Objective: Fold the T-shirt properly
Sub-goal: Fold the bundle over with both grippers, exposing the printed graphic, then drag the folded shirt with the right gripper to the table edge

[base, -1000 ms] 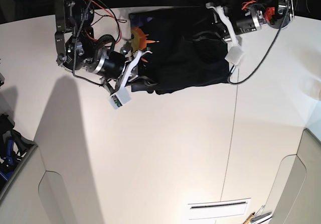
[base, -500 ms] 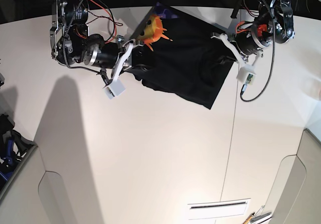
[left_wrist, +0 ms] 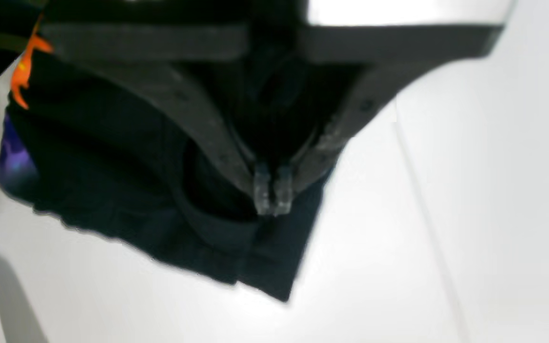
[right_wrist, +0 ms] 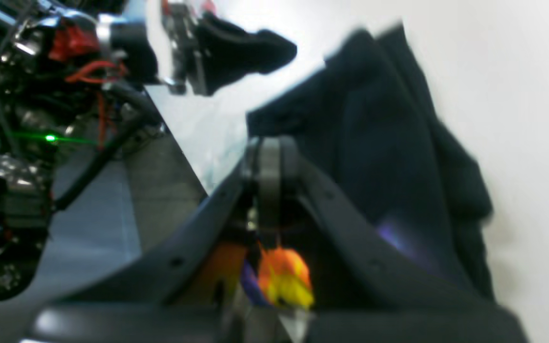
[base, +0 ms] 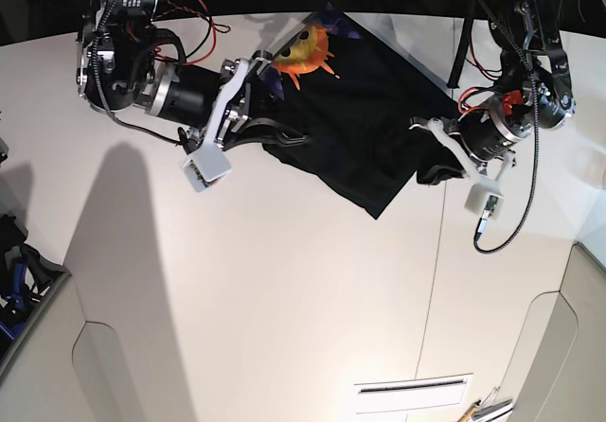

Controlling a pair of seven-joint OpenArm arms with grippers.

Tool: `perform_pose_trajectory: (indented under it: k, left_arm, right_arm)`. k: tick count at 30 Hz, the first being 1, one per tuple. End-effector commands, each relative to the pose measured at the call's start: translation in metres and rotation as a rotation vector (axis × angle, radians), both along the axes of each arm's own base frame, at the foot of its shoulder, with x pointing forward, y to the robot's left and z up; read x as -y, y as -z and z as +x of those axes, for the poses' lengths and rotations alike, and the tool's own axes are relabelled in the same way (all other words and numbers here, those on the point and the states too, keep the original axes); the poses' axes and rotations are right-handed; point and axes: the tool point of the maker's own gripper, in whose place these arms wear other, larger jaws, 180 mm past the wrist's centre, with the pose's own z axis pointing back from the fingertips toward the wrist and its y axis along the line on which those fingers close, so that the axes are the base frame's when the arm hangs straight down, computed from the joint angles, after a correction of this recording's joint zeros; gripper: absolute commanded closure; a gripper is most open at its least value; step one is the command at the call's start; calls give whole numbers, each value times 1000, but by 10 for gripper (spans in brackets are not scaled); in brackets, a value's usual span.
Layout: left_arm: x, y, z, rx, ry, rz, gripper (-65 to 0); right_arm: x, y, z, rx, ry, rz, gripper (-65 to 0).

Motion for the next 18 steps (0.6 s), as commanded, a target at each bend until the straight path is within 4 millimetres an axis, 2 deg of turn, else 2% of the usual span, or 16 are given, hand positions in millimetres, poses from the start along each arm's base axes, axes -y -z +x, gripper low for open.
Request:
perform_pose_trajectory:
  k: [1,5,10,15,18]
  left_arm:
    - [-8,-18,5,63,-18,2,0]
    - [-44,-33,-2,103,-122,44,0]
    - [-85,-33,-16,90,-252,69,0]
    - [-97,-24,-31,53,-284,84,0]
    - [-97,-18,-38,32,-283,86,0]
  right_arm:
    - [-6,-13,6,56,-13,12,0]
    - [-34,-8,0,105,-102,-58,0]
    - [-75,5,-12,181,-230,-142,0]
    - [-98,39,-19,177,-316,-226,0]
    - [-92,74,-17,113,-323,-312,0]
